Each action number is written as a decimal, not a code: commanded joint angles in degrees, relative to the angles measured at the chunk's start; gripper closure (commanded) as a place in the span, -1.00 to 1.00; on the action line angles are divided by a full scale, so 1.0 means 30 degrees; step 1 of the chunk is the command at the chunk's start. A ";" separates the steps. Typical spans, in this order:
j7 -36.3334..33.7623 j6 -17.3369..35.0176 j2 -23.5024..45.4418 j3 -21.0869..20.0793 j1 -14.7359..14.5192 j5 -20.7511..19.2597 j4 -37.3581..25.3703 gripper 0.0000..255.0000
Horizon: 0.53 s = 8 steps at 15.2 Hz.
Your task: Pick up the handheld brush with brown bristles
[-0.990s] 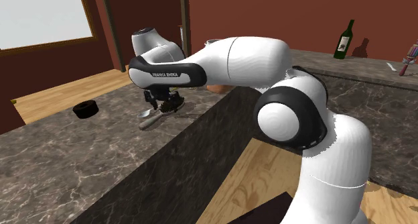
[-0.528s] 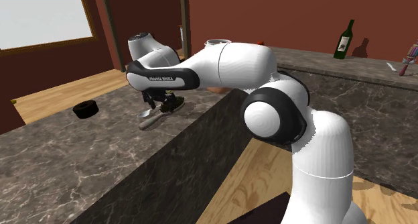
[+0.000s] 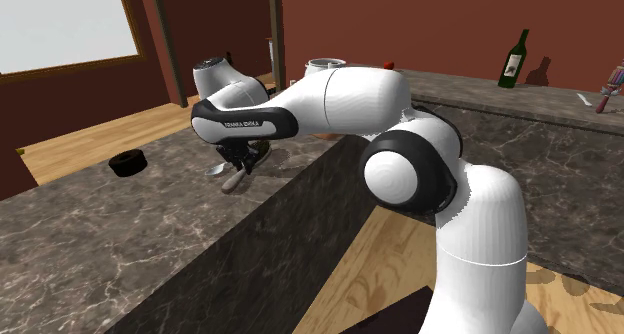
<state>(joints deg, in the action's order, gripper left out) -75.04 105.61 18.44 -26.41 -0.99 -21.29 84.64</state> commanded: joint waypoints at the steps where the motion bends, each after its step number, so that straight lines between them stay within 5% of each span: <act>1: 0.0000 0.0009 0.0003 0.0005 0.0005 -0.0001 0.0015 1.00; 8: 0.0101 -0.0479 0.0007 -0.0020 -0.0056 0.0032 -0.0486 1.00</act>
<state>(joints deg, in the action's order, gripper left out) -74.87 104.70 18.59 -26.43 -1.12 -21.27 83.63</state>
